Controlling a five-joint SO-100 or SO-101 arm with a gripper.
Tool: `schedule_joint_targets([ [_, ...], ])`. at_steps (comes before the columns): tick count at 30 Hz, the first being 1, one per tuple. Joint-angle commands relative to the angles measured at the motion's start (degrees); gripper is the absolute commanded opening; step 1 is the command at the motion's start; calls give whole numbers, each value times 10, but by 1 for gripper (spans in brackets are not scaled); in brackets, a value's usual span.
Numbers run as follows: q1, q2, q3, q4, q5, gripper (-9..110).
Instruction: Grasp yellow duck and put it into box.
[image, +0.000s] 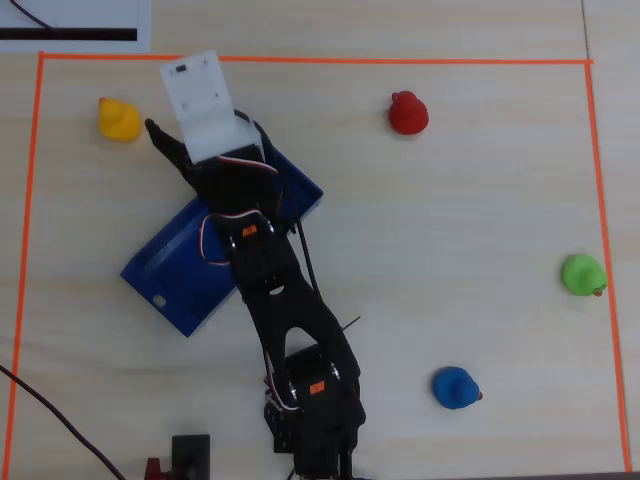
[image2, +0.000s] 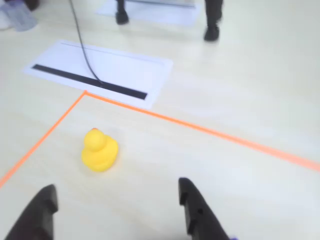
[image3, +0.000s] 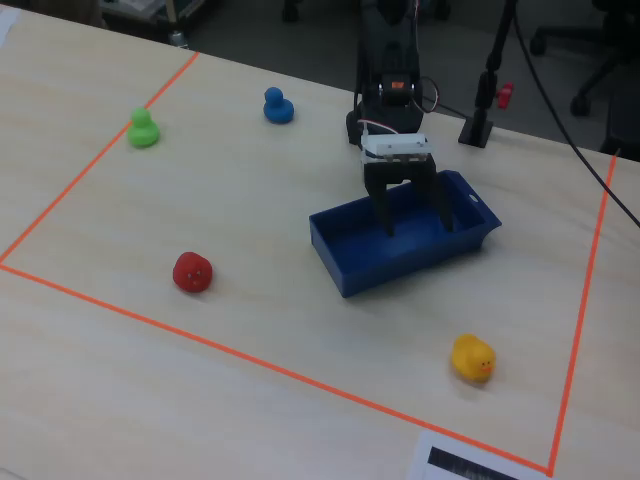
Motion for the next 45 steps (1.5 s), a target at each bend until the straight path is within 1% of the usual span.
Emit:
schedule_joint_targets([
  [1,-29,-5,69,-179,-48,35],
  [10,-78,-85,85,-243,-60,35],
  [15,-83,-163,40,-263,-55,36],
  [23,-95,-265,-83,-226,-43,35],
  [31,-91,-391,-185,-215,-40,35],
  [34,-87,-421,-226,-183,-35,35],
  [45,-95,-490,-348,-128,-21,35],
])
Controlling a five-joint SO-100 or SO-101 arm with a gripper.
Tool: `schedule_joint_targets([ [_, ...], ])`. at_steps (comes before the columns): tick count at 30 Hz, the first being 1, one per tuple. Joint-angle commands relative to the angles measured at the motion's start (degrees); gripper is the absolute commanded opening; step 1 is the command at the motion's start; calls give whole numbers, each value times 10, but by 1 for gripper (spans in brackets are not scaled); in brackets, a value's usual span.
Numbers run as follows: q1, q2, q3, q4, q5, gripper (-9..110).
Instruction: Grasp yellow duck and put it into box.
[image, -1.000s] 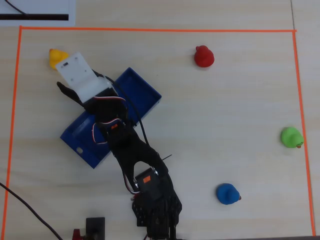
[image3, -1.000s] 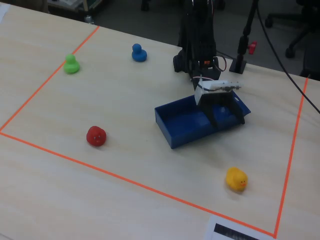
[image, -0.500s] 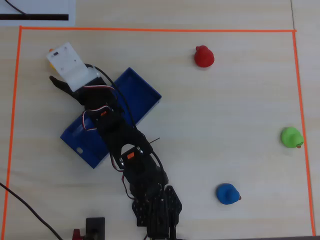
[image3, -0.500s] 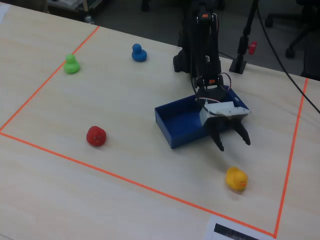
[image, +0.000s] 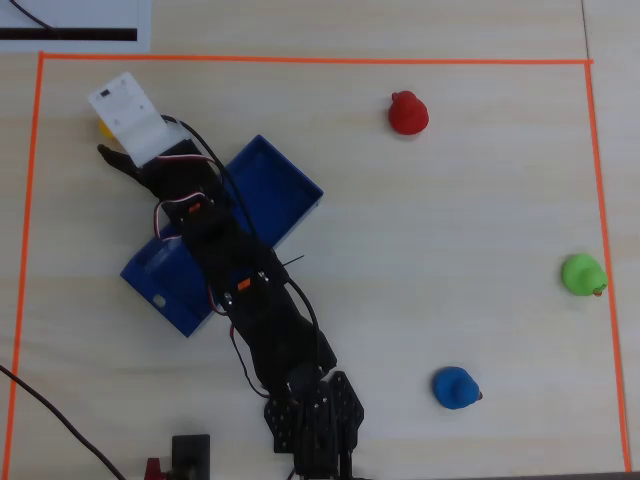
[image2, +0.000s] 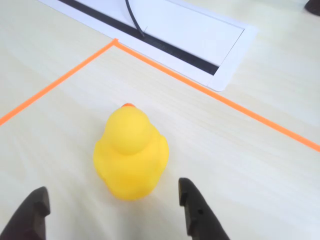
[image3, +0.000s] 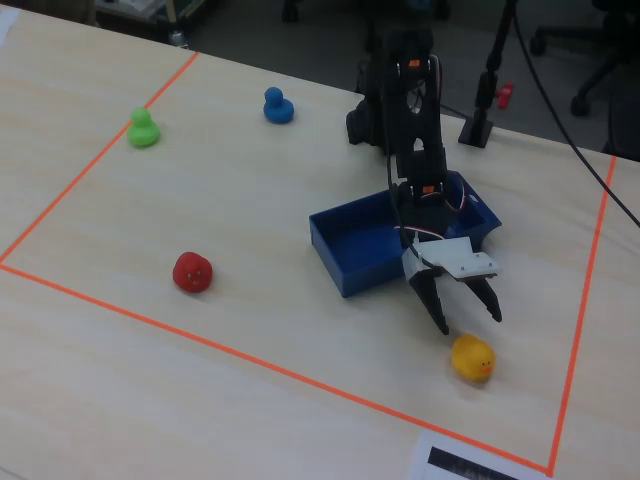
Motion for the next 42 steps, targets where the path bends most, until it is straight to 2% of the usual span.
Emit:
schedule_joint_targets([
  [1,-5,-3,-68,22,15,35],
  [32,-23,-161,-298,100,68,33],
  [36,-21,-184,-345,113,72,26],
  [40,-19,-196,-388,144,78,3],
  [42,-18,-199,-389,144,79,0],
])
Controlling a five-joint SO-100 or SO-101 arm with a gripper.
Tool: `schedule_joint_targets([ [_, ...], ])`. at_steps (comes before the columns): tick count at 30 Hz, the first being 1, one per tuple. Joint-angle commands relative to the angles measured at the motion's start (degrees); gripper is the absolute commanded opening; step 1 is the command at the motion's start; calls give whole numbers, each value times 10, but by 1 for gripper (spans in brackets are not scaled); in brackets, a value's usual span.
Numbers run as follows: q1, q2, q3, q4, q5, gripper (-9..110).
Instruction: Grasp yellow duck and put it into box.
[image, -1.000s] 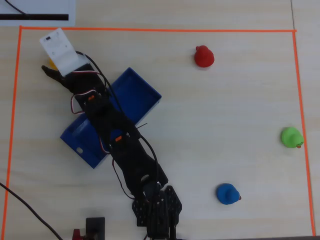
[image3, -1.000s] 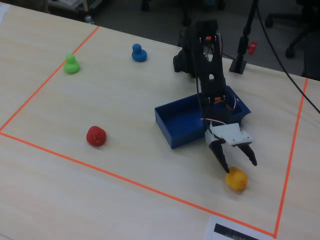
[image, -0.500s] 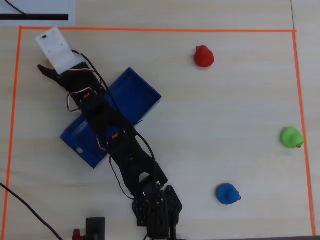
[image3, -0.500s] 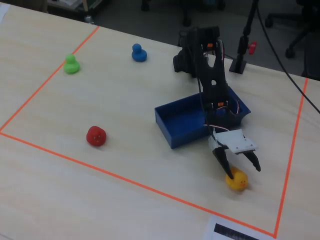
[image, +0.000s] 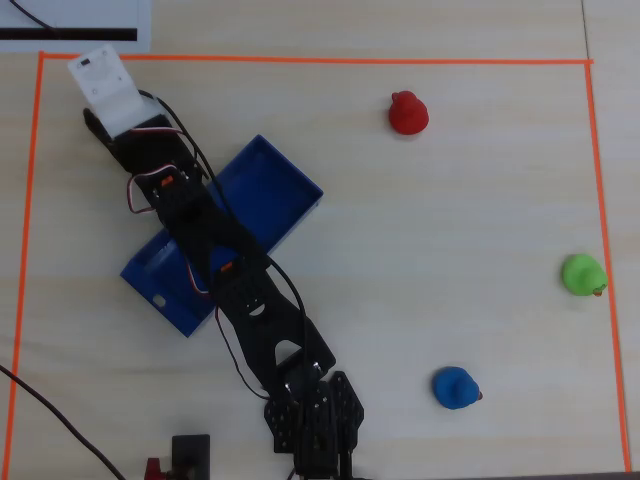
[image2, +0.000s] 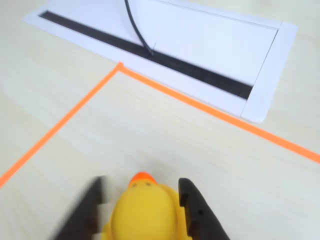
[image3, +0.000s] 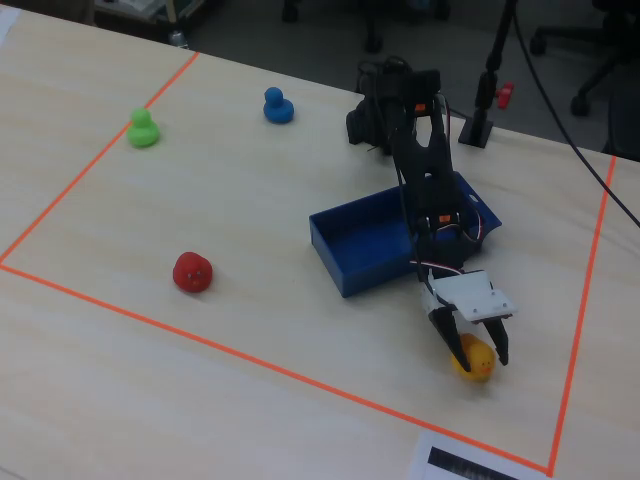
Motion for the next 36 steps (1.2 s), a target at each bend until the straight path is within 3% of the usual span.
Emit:
schedule_joint_targets([
  [1,3,11,-37,2,4,0],
  [12,9,62,2,4,16,0],
  [16,18,154,0,74,39,0],
  [26,110,400,-154,602,139,0],
  [32,206,553,-18,752,128,0],
  [36,234,592,-11,863,151,0],
])
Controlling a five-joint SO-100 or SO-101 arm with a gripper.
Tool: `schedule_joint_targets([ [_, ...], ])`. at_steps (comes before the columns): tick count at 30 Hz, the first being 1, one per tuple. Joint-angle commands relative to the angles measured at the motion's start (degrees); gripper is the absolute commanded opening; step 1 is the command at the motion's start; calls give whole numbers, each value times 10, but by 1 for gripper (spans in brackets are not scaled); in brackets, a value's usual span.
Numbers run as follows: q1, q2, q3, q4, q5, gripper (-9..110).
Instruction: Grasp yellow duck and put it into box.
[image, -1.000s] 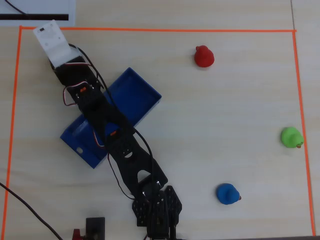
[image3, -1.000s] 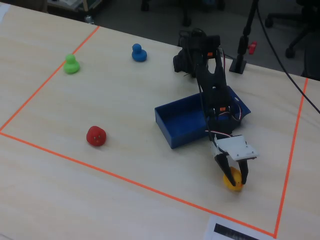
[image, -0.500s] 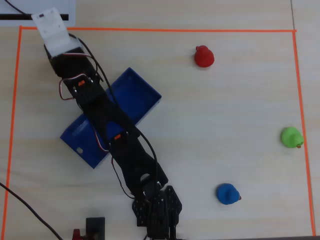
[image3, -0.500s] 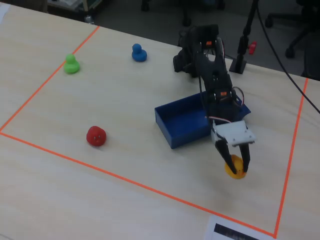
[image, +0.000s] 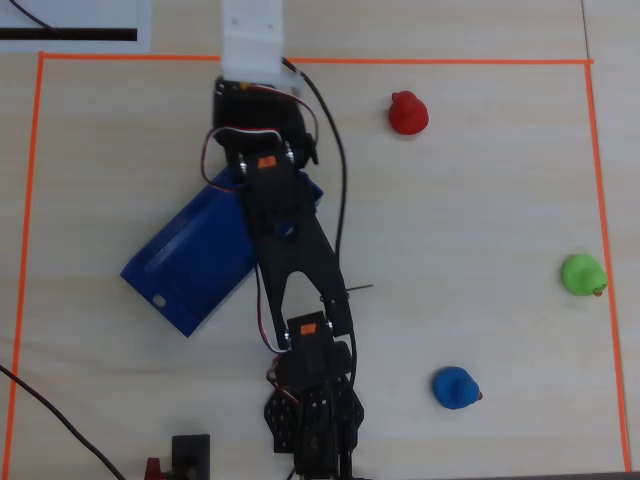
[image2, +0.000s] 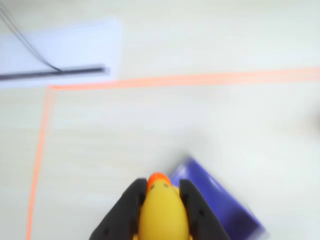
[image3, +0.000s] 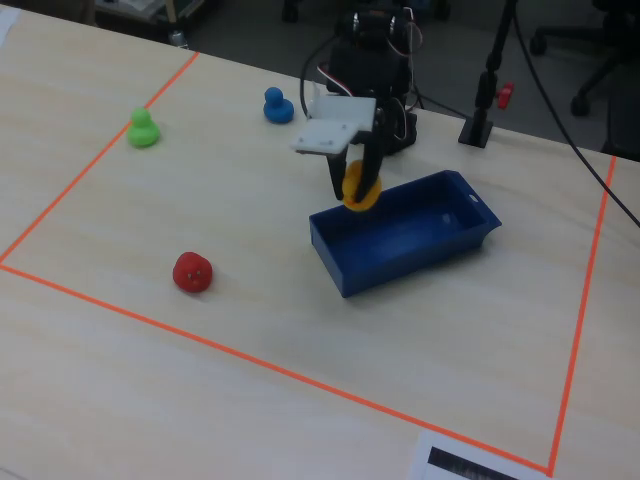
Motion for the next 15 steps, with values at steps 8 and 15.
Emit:
schedule_joint_targets([
  [8,19,102,49,156,74,0],
  [15,20,124,204,101,109,0],
])
